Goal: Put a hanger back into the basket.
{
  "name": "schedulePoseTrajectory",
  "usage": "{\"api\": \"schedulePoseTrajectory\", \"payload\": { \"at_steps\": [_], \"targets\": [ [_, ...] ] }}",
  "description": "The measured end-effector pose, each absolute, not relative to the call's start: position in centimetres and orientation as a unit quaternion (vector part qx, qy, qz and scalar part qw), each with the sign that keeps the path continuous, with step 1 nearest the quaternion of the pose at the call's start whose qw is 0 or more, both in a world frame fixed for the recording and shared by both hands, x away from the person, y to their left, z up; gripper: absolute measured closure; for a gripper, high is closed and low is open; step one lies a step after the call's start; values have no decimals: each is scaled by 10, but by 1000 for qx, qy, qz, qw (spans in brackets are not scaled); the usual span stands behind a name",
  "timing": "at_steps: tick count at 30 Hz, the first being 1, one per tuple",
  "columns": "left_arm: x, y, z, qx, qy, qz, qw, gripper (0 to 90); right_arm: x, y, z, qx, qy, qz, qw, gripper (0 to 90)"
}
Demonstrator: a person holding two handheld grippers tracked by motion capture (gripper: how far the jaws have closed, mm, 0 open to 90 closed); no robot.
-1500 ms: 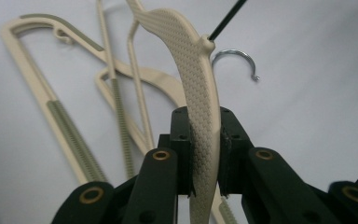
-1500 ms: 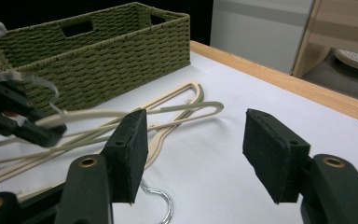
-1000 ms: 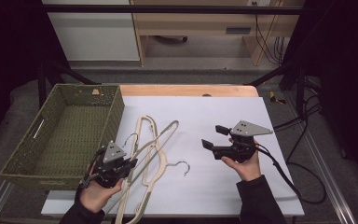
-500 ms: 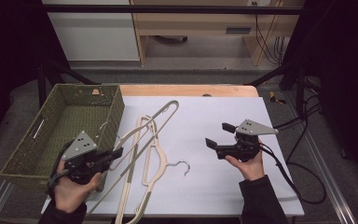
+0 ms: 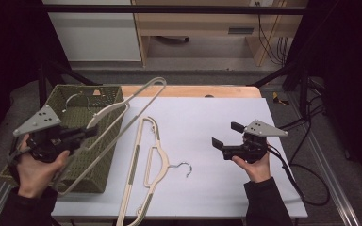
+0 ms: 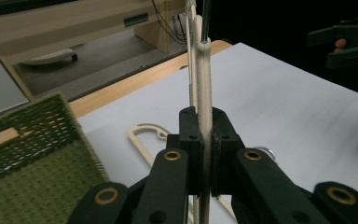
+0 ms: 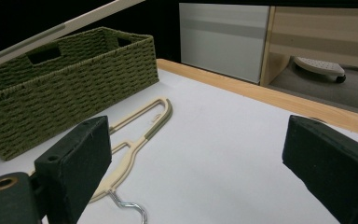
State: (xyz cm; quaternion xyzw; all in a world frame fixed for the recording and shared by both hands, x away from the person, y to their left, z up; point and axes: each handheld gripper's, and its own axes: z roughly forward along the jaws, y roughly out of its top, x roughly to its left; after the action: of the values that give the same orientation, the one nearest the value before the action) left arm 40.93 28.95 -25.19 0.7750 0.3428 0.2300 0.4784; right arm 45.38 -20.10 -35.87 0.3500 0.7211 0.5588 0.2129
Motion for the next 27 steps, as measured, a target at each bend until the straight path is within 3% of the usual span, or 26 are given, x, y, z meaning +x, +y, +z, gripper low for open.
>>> {"api": "schedulePoseTrajectory", "payload": {
  "at_steps": [11,27],
  "targets": [
    [454,339,-251,770,375,237,459,860,455,-205,-360,354,719,560,211,77],
    [484,397,-272,773,400,258,418,859,457,-207,-363,361,719,555,210,72]
  ]
}}
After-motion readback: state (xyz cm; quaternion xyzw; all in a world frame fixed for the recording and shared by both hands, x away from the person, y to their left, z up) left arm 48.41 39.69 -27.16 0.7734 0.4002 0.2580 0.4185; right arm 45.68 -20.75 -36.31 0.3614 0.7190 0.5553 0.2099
